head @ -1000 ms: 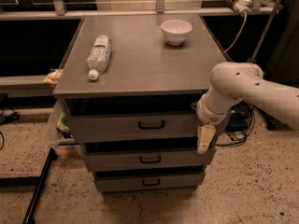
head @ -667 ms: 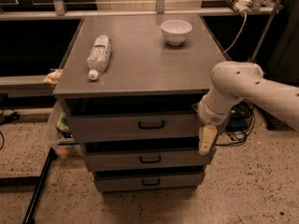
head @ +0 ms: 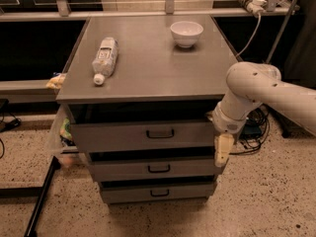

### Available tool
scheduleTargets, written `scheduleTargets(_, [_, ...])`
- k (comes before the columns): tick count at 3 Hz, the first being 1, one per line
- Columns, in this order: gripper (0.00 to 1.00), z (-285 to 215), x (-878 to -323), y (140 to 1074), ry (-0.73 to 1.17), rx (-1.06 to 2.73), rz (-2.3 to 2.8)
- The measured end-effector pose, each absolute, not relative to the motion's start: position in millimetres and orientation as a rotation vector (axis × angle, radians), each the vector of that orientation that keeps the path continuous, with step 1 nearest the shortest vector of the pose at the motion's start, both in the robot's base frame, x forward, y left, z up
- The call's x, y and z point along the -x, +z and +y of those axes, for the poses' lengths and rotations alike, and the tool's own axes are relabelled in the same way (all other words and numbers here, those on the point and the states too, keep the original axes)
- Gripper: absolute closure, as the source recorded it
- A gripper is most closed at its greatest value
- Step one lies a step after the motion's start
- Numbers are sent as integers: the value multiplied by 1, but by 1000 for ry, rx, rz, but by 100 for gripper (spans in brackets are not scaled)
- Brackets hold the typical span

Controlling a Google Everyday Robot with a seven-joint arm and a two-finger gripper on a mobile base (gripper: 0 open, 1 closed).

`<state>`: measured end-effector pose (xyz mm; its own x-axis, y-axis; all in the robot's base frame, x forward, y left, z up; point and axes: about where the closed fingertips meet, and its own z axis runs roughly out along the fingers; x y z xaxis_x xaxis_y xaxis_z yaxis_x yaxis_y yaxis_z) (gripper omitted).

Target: Open top drawer

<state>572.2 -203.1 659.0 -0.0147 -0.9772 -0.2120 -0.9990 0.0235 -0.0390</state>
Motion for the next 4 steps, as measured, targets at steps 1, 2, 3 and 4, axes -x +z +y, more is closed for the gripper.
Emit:
scheduleTargets(1, [0,-209,-556,671,209,2098,2129])
scheduleTargets(2, [0,-215,-534,687,251,2111,2152])
scheduleTargets(3, [0,-224,-509,693,339,2106,2193])
scheduleTargets(4, [0,-227,-497,695,397,2106,2209])
